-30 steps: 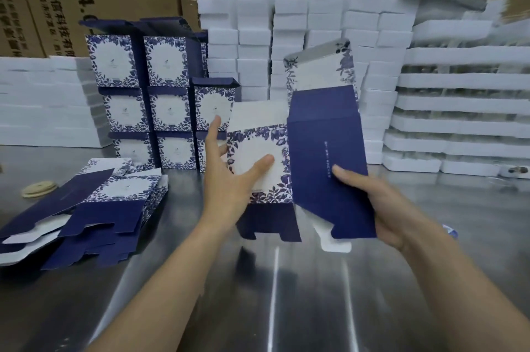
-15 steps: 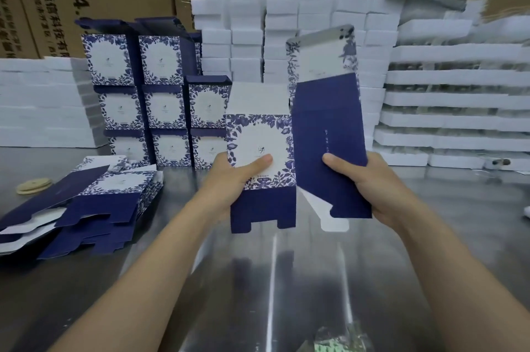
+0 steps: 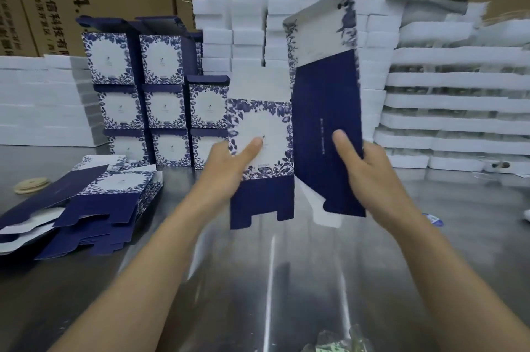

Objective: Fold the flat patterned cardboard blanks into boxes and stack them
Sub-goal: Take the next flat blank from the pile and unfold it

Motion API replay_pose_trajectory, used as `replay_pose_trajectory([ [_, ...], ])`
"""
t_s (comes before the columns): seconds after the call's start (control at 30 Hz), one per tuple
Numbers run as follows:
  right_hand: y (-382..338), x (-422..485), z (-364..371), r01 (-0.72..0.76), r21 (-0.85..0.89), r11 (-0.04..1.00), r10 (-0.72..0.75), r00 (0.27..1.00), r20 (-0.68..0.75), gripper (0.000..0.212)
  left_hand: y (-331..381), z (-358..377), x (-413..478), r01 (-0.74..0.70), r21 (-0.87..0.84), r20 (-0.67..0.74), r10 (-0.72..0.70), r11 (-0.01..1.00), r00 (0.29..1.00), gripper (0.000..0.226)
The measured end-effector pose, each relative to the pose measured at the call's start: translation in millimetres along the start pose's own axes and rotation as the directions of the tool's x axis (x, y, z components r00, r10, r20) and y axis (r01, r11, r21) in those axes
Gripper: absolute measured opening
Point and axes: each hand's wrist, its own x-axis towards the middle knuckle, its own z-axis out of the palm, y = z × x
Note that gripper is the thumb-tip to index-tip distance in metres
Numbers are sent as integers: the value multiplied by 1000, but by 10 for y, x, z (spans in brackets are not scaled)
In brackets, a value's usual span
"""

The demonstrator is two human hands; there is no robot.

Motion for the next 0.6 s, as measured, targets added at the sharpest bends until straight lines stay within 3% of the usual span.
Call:
replay_pose_trajectory([
  [0.07, -65, 1, -137, 26, 116, 993, -28, 999, 19, 26, 62, -126, 38, -2, -166, 54, 11, 986, 998, 24],
  [0.13, -94, 3, -197, 16, 194, 981, -18, 1000, 6, 19, 107, -191, 48, -47, -255, 59, 64, 966, 996, 30],
  [0.4, -87, 14, -200, -49, 315, 948, 56, 998, -11, 23, 48, -212, 80, 56, -407, 91, -20, 912, 996, 31],
  [0.5, -39, 29, -161, -167, 415, 894, 132, 985, 112, 30, 52, -185, 74, 127, -471, 170, -52, 873, 984, 28],
  [0.6, 56, 28, -9, -310, 561, 767, 194, 947, 256, 40, 47, -55, 33, 246, -580, 269, -103, 777, 958, 26],
])
